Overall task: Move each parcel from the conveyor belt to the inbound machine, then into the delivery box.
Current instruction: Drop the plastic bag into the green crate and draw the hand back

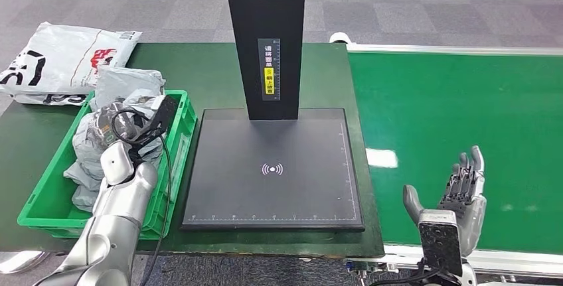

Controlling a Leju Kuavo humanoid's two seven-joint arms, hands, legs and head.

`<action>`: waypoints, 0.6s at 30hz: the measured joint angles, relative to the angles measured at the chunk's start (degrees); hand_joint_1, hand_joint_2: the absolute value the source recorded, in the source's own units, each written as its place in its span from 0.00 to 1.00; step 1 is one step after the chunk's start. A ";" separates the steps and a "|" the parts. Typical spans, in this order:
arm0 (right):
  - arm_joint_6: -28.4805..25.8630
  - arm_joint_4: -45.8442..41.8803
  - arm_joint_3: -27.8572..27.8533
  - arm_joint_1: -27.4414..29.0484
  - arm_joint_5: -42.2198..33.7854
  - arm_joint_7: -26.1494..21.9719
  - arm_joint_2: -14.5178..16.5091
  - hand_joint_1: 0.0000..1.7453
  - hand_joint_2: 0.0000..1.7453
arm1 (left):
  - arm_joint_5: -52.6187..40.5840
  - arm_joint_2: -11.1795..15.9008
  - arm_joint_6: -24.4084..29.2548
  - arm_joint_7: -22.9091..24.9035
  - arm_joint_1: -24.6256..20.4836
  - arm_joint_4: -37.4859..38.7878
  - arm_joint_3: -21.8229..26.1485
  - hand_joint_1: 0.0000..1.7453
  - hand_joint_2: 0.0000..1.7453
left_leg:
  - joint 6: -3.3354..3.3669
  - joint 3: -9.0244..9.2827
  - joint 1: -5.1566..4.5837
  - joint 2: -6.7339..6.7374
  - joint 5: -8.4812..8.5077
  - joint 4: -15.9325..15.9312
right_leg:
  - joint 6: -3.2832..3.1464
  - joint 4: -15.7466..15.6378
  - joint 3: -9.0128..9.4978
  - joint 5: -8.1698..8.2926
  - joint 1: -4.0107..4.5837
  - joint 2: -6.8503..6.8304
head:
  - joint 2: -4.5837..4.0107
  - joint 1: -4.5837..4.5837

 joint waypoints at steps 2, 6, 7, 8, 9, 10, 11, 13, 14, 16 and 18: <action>0.11 0.43 0.01 -0.53 0.19 0.16 0.00 0.00 1.00 | -0.05 0.43 1.30 0.17 0.10 -0.08 2.04 0.00 0.00 | -0.01 0.03 0.00 0.09 -0.01 0.00 | -0.01 0.00 -0.01 0.01 0.01 0.08 | 0.00 0.00; 0.21 1.32 0.02 -1.63 0.72 0.65 0.00 0.00 1.00 | -0.32 0.78 2.25 -0.06 0.95 -1.84 5.11 0.00 0.00 | -0.03 0.04 0.00 0.08 0.00 0.00 | -0.02 0.01 -0.01 0.01 0.05 0.09 | 0.00 0.00; 0.21 1.52 0.02 -1.89 0.83 0.74 0.00 0.00 1.00 | -0.33 0.79 2.20 -0.27 1.19 -2.49 5.69 0.00 0.00 | -0.03 0.04 0.00 0.06 0.00 0.00 | -0.02 0.01 -0.01 0.01 0.05 0.08 | 0.00 0.00; 0.22 1.72 0.02 -2.14 0.94 0.79 0.00 0.00 1.00 | -0.05 0.78 2.20 -0.60 1.42 -3.15 6.21 0.00 0.00 | -0.04 0.04 0.00 0.05 0.01 -0.01 | -0.02 0.01 0.00 0.01 0.06 0.08 | 0.00 0.00; 0.22 1.90 0.02 -2.34 1.02 0.82 0.00 0.00 1.00 | 0.64 0.76 2.21 -1.12 1.65 -3.86 6.69 0.00 0.00 | -0.04 0.03 0.00 0.05 0.01 -0.01 | -0.02 0.01 0.00 0.01 0.06 0.08 | 0.00 0.00; 0.22 2.05 0.02 -2.49 1.07 0.84 0.00 0.00 1.00 | 1.67 0.74 2.24 -1.76 1.92 -4.60 7.11 0.00 0.00 | -0.04 0.03 0.00 0.05 0.01 -0.01 | -0.02 0.01 -0.01 0.01 0.06 0.08 | 0.00 0.00; 0.21 2.21 0.02 -2.58 1.10 0.84 0.00 0.00 1.00 | 2.78 0.70 2.25 -2.46 2.24 -5.46 7.48 0.00 0.00 | -0.04 0.04 0.00 0.06 0.01 -0.01 | -0.02 0.01 -0.01 0.01 0.06 0.08 | 0.00 0.00; 0.19 2.50 0.01 -2.63 1.10 0.80 0.00 0.00 1.00 | 4.06 0.62 2.18 -3.50 2.90 -7.29 7.94 0.00 0.00 | -0.04 0.03 0.00 0.06 0.01 -0.01 | -0.02 0.01 -0.03 0.01 0.06 0.08 | 0.00 0.00; 0.17 2.61 0.01 -2.63 1.09 0.78 0.00 0.00 1.00 | 4.16 0.58 2.11 -3.77 3.14 -8.10 8.06 0.00 0.00 | -0.04 0.02 0.00 0.04 0.01 0.00 | -0.02 0.01 -0.03 0.01 0.06 0.07 | 0.00 0.00; 0.14 2.75 0.01 -2.62 1.08 0.74 0.00 0.00 1.00 | 4.16 0.52 1.96 -3.97 3.35 -9.25 8.33 0.00 0.00 | -0.04 0.01 0.00 0.01 0.01 0.00 | -0.02 0.01 -0.02 0.01 0.05 0.05 | 0.00 0.00; 0.12 2.82 0.01 -2.60 1.05 0.69 -0.01 0.00 1.00 | 4.16 0.46 1.86 -4.05 3.39 -9.98 8.61 0.00 0.00 | -0.04 0.01 0.00 -0.01 0.01 0.00 | -0.02 0.01 -0.02 0.01 0.05 0.04 | 0.00 0.00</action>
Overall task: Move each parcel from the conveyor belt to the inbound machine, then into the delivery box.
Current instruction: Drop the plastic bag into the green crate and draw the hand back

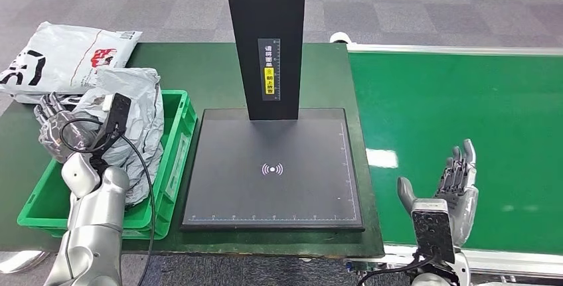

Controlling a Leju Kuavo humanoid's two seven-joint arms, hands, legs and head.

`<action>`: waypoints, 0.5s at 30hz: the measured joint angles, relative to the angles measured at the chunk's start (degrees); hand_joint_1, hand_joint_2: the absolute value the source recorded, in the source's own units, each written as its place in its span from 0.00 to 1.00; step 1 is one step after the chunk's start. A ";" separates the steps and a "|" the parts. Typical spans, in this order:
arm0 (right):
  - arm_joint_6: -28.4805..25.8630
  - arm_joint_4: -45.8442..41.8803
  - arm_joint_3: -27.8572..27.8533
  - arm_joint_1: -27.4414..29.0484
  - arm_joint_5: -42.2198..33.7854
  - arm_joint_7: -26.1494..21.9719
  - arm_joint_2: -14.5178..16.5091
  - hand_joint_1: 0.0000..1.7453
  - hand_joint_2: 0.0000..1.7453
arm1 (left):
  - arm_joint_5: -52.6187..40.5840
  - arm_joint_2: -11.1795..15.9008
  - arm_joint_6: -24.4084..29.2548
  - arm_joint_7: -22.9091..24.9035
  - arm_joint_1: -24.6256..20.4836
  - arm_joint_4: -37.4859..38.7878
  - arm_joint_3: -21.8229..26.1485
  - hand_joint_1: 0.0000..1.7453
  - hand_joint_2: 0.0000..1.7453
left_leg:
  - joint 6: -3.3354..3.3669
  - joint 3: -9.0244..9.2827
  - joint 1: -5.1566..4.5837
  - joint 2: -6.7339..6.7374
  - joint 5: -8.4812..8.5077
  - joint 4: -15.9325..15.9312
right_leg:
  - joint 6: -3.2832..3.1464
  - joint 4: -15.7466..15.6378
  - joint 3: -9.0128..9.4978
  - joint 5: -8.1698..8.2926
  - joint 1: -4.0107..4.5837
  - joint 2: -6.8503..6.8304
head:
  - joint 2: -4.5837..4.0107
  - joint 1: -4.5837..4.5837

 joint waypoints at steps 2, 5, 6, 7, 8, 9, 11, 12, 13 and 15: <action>-0.03 0.07 -0.01 0.03 -0.01 -0.04 0.00 0.00 1.00 | 0.02 -0.02 0.01 -0.01 0.02 -0.38 0.17 0.00 0.00 | 0.00 0.00 0.00 0.00 0.00 0.00 | 0.00 0.00 0.00 0.00 0.00 0.00 | 0.00 0.00; -0.09 0.17 -0.01 0.07 -0.01 -0.09 0.01 0.00 1.00 | 0.29 -0.01 0.02 0.02 0.02 -0.49 0.33 0.00 0.00 | 0.00 0.00 0.00 -0.01 0.00 0.00 | 0.00 0.00 0.00 0.00 -0.01 0.00 | 0.00 0.00; -0.10 0.19 -0.01 0.07 -0.01 -0.09 0.01 0.00 1.00 | 0.70 -0.01 -0.01 -0.08 0.01 -0.49 0.37 0.00 0.00 | 0.00 0.00 0.00 -0.01 0.00 0.00 | 0.00 0.00 0.00 0.00 -0.01 0.00 | 0.00 0.00; -0.11 0.21 -0.01 0.07 0.01 -0.09 0.01 0.00 1.00 | 1.42 -0.01 -0.18 -0.40 0.00 -0.48 0.43 0.00 0.00 | 0.00 0.00 0.00 -0.01 0.00 0.00 | 0.00 0.00 0.00 0.00 -0.01 0.00 | 0.00 0.00; -0.15 0.22 -0.01 0.07 0.02 -0.08 0.01 0.00 1.00 | 2.58 -0.01 -0.62 -1.04 -0.04 -0.48 0.53 0.00 0.00 | 0.00 0.00 0.00 -0.01 0.00 0.00 | 0.00 0.00 -0.01 0.00 -0.01 0.00 | 0.00 0.00; -0.21 0.22 -0.01 0.07 0.04 -0.07 0.01 0.00 1.00 | 4.28 -0.01 -1.42 -2.08 -0.12 -0.47 0.62 0.00 0.00 | 0.00 0.01 0.00 -0.01 0.00 0.01 | 0.00 0.00 -0.01 0.00 -0.01 0.00 | 0.00 0.00; -0.42 0.22 -0.02 0.12 0.04 -0.02 0.01 0.00 1.00 | 9.43 -0.05 -4.41 -5.35 -0.43 -0.38 0.77 0.00 0.00 | 0.00 0.01 0.00 -0.01 0.00 0.01 | 0.00 0.00 -0.03 0.00 0.00 -0.01 | 0.00 0.00; -0.54 0.22 -0.04 0.19 0.01 0.01 0.01 0.00 1.00 | 12.46 -0.10 -6.32 -7.22 -0.66 -0.28 0.79 0.00 0.00 | 0.00 0.01 0.00 -0.02 0.01 0.01 | 0.00 0.00 -0.03 0.00 0.00 -0.02 | 0.00 0.00; -0.62 0.22 -0.07 0.29 -0.04 0.01 0.01 0.00 1.00 | 15.18 -0.16 -8.05 -8.88 -0.92 -0.14 0.80 0.00 0.00 | 0.00 0.00 0.00 -0.03 0.01 0.02 | 0.00 0.00 -0.02 0.00 0.00 -0.03 | 0.00 0.00; -0.69 0.22 -0.19 0.45 -0.13 -0.01 0.01 0.00 1.00 | 18.53 -0.32 -10.29 -10.84 -1.39 0.16 0.80 0.00 0.00 | 0.00 0.00 0.00 -0.02 0.01 0.02 | 0.00 0.00 -0.02 0.00 -0.01 -0.03 | 0.00 0.00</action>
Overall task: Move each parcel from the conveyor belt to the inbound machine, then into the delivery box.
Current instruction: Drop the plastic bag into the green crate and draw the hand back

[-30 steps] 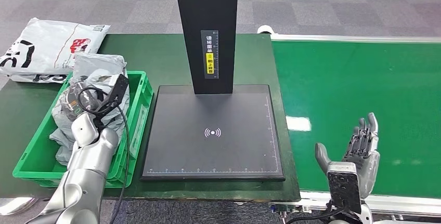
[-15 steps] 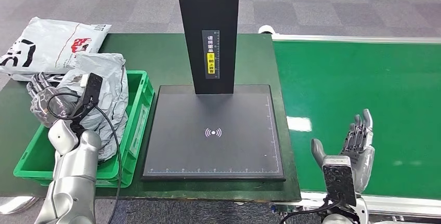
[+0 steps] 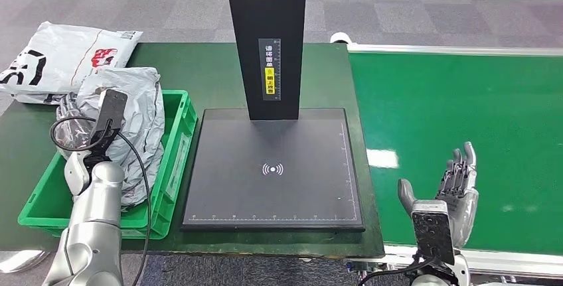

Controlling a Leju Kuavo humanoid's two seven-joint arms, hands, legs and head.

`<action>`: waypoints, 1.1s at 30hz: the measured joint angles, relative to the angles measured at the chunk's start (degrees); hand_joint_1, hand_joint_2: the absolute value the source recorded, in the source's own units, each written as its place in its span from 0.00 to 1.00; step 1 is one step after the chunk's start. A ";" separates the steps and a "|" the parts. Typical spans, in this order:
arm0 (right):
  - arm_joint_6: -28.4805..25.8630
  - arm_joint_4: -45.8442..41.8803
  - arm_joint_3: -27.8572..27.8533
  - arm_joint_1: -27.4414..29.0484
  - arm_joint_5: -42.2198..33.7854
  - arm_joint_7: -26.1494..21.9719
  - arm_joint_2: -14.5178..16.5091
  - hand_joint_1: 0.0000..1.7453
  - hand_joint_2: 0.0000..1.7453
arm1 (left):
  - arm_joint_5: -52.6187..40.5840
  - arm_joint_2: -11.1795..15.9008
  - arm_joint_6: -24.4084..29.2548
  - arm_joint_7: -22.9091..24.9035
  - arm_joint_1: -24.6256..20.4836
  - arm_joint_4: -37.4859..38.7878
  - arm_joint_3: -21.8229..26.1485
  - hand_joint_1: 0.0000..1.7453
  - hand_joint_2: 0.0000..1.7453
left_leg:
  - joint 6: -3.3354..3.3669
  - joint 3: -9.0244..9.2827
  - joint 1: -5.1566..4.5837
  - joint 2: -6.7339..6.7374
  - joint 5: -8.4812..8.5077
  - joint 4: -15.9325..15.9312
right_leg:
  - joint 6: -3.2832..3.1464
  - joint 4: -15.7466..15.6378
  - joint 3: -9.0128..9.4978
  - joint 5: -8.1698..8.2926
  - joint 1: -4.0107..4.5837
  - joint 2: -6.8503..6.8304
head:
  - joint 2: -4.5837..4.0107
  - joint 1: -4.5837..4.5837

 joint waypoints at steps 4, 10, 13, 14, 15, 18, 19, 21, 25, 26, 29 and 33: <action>-0.16 0.00 -0.36 0.41 -0.11 -0.10 0.00 0.00 1.00 | 6.63 -0.23 -5.14 -3.17 -0.85 0.56 0.00 0.00 0.00 | 0.00 0.00 0.00 0.01 0.00 0.00 | 0.00 0.00 -0.01 0.00 -0.01 0.01 | 0.00 0.00; -0.23 0.00 -0.62 1.04 -0.35 -0.31 0.00 0.00 1.00 | 20.00 -0.23 -17.71 -8.99 -1.69 0.98 0.10 0.00 0.00 | 0.00 -0.01 0.00 -0.03 0.00 0.00 | 0.00 0.00 0.01 0.00 -0.02 -0.02 | 0.00 0.00; -0.23 0.00 -0.63 1.11 -0.39 -0.40 0.00 0.00 1.00 | 21.82 -0.22 -19.41 -9.62 -2.01 1.07 0.43 0.00 0.00 | 0.00 0.00 0.00 -0.01 0.00 0.00 | 0.00 0.00 0.01 0.00 -0.02 0.00 | 0.00 0.00; -0.23 0.00 -0.64 1.10 -0.40 -0.44 0.00 0.00 1.00 | 22.98 -0.20 -20.54 -9.93 -2.06 1.09 0.55 0.00 0.00 | 0.00 0.00 0.00 -0.03 0.00 0.00 | 0.00 0.00 0.02 0.00 -0.02 -0.01 | 0.00 0.00; -0.23 0.01 -0.64 1.05 -0.39 -0.48 0.00 0.00 1.00 | 24.53 -0.17 -22.08 -10.30 -2.07 1.09 0.61 0.00 0.00 | 0.00 -0.01 0.00 -0.05 0.00 0.00 | 0.00 0.00 0.03 0.00 -0.01 -0.03 | 0.00 0.00; -0.25 0.02 -0.64 0.75 -0.26 -0.49 0.00 0.00 1.00 | 28.76 -0.02 -25.72 -10.94 -2.05 1.06 0.70 0.00 0.00 | -0.01 -0.01 0.00 -0.10 0.01 0.00 | -0.01 0.00 0.07 0.00 -0.01 -0.10 | 0.00 0.00; -0.26 0.02 -0.64 0.66 -0.19 -0.46 0.00 0.00 1.00 | 29.62 0.03 -26.17 -10.99 -2.05 1.04 0.73 0.00 0.00 | -0.01 -0.01 0.00 -0.10 0.01 0.00 | -0.01 0.00 0.07 0.00 -0.01 -0.10 | 0.00 0.00; -0.34 0.02 -0.64 0.57 -0.02 -0.32 0.00 0.00 1.00 | 30.86 0.13 -26.48 -11.00 -2.05 0.99 0.79 0.00 0.00 | -0.01 0.00 0.00 -0.10 0.02 0.00 | -0.01 0.00 0.07 0.00 -0.01 -0.09 | 0.00 0.00; -0.42 0.02 -0.64 0.56 0.17 -0.07 0.00 0.00 1.00 | 32.11 0.27 -26.55 -11.00 -2.05 0.95 0.82 0.00 0.00 | -0.01 -0.01 0.00 -0.10 0.02 0.00 | -0.01 0.00 0.07 0.00 -0.01 -0.10 | 0.00 0.00; -0.42 0.02 -0.64 0.55 0.18 -0.06 0.00 0.00 1.00 | 32.32 0.29 -26.57 -11.00 -2.05 0.95 0.83 0.00 0.00 | -0.01 -0.01 0.00 -0.10 0.02 0.00 | 0.00 0.00 0.07 0.00 -0.02 -0.10 | 0.00 0.00; -0.41 0.03 -0.64 0.47 0.31 0.01 0.00 0.00 1.00 | 33.67 0.32 -27.05 -11.16 -2.03 0.90 0.83 0.00 0.00 | -0.01 -0.01 0.00 -0.10 0.02 0.00 | 0.00 0.00 0.07 0.00 -0.02 -0.10 | 0.00 0.00; -0.42 0.04 -0.64 0.17 0.49 0.09 0.00 0.00 1.00 | 39.31 0.15 -30.87 -13.11 -1.44 -0.52 0.83 0.00 0.00 | -0.01 -0.01 0.00 -0.09 0.02 0.00 | 0.00 0.00 0.07 0.00 -0.02 -0.10 | 0.00 0.00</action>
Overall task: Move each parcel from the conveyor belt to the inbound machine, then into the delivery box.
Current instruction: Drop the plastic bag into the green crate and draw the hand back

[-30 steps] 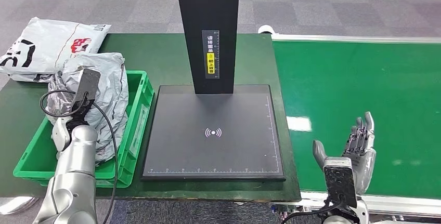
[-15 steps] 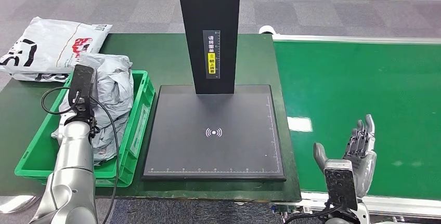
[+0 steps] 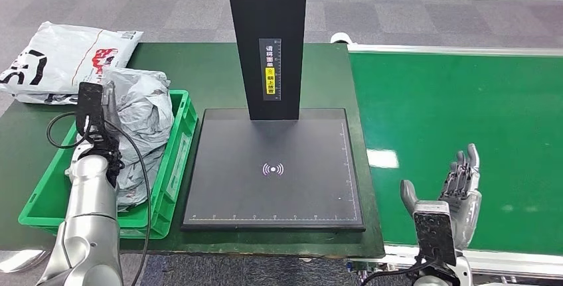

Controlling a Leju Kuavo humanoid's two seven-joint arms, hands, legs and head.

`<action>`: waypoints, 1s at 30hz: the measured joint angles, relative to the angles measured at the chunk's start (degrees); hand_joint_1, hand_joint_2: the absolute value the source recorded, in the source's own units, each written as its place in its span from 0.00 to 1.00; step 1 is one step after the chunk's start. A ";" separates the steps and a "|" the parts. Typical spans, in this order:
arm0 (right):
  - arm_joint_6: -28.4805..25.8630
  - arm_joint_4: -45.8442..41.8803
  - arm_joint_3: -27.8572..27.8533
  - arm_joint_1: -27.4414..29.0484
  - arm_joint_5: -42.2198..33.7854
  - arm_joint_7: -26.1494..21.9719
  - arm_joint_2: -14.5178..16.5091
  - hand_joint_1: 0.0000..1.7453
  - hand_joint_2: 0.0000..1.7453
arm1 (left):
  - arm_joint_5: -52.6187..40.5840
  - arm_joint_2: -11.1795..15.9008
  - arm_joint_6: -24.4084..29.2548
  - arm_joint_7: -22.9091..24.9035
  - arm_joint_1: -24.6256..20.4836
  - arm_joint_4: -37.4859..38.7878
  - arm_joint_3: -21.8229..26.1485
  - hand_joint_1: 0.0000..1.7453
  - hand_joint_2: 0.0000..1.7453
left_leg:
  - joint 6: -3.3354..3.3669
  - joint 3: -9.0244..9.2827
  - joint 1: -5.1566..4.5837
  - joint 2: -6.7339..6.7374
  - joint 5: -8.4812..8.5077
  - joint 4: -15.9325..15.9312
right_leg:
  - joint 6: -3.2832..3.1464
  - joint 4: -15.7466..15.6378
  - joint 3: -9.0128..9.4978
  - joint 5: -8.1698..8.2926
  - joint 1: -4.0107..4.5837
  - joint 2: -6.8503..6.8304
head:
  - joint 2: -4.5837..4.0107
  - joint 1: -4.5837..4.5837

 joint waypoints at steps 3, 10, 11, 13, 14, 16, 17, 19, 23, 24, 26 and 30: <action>-0.11 -0.03 0.00 0.14 0.06 0.01 0.00 0.00 1.00 | 4.90 -1.07 -2.78 -2.06 2.25 -3.82 0.00 0.00 0.00 | 0.00 0.00 0.00 0.01 -0.01 0.00 | 0.00 0.00 -0.02 0.00 -0.01 0.03 | 0.00 0.00; -0.31 -0.17 -0.02 1.00 0.22 -0.01 0.00 0.00 1.00 | 8.95 -4.89 -4.31 -2.86 8.70 -15.31 0.00 0.00 0.00 | 0.05 -0.01 0.00 0.04 -0.06 0.00 | 0.00 -0.02 -0.06 -0.04 -0.05 0.06 | 0.00 0.00; -0.38 -0.18 -0.02 1.05 0.22 -0.01 0.00 0.00 1.00 | 9.14 -5.19 -4.28 -3.05 9.25 -16.37 -0.01 0.00 0.00 | 0.05 -0.01 0.00 0.04 -0.06 0.00 | 0.00 -0.02 -0.06 -0.04 -0.05 0.06 | 0.00 0.00; -0.69 -0.37 -0.02 1.28 0.22 0.12 0.00 0.00 1.00 | 8.86 -6.24 -3.11 -4.27 11.02 -19.43 -0.18 0.00 0.00 | 0.05 0.00 0.00 0.08 -0.06 0.00 | 0.00 -0.02 -0.06 -0.04 -0.05 0.07 | 0.00 0.00; -0.96 -0.62 -0.02 1.51 0.17 0.26 0.00 0.00 1.00 | 8.15 -7.09 -1.69 -5.07 12.46 -21.87 -0.51 0.00 0.00 | 0.04 0.01 0.00 0.10 -0.08 0.00 | 0.00 -0.02 -0.07 -0.04 -0.05 0.09 | 0.00 0.00; -1.57 -1.33 -0.02 2.18 -0.02 0.68 0.00 0.00 1.00 | 5.99 -9.13 2.21 -6.40 16.25 -28.16 -2.07 0.00 0.00 | 0.03 0.01 0.00 0.15 -0.11 0.00 | 0.00 -0.03 -0.09 -0.05 -0.05 0.14 | 0.00 0.00; -1.89 -1.73 -0.02 2.56 -0.16 0.88 0.00 0.00 1.00 | 4.77 -10.24 4.56 -7.09 18.46 -31.66 -3.45 0.00 0.00 | 0.04 0.00 0.00 0.14 -0.13 0.00 | 0.00 -0.03 -0.09 -0.07 -0.06 0.14 | 0.00 0.00; -2.46 -2.49 -0.02 3.29 -0.42 1.21 0.00 0.00 1.00 | 2.46 -12.14 9.47 -8.64 22.76 -38.12 -6.99 0.00 0.00 | 0.10 -0.02 -0.01 0.11 -0.19 0.01 | 0.01 -0.05 -0.07 -0.14 -0.07 0.10 | 0.00 0.00; -3.17 -3.75 -0.02 4.31 -0.64 1.50 0.03 0.00 1.00 | 0.38 -13.78 15.62 -10.01 28.29 -47.05 -14.08 0.00 0.00 | 0.15 -0.01 -0.02 0.07 -0.29 0.01 | 0.06 -0.07 -0.02 -0.21 -0.09 0.06 | 0.00 0.01; -3.23 -3.97 -0.02 4.49 -0.65 1.53 0.05 0.00 1.00 | 0.34 -13.83 16.10 -10.09 28.95 -48.42 -15.32 0.00 0.00 | 0.15 0.00 -0.02 0.07 -0.29 0.01 | 0.06 -0.07 -0.02 -0.21 -0.09 0.06 | 0.00 0.01; -3.34 -4.34 -0.02 4.75 -0.67 1.56 0.11 0.00 1.00 | 0.40 -13.85 16.88 -10.28 29.84 -50.47 -17.30 0.00 0.00 | 0.15 0.01 -0.02 0.06 -0.29 0.01 | 0.05 -0.07 -0.01 -0.21 -0.07 0.05 | 0.00 0.00; -3.64 -4.83 -0.02 5.00 -0.93 1.86 0.15 0.00 1.00 | 1.02 -13.76 18.69 -11.32 31.46 -52.81 -20.53 0.00 0.00 | 0.13 0.05 -0.02 0.07 -0.27 0.01 | 0.04 -0.06 0.02 -0.20 -0.05 0.06 | 0.00 0.01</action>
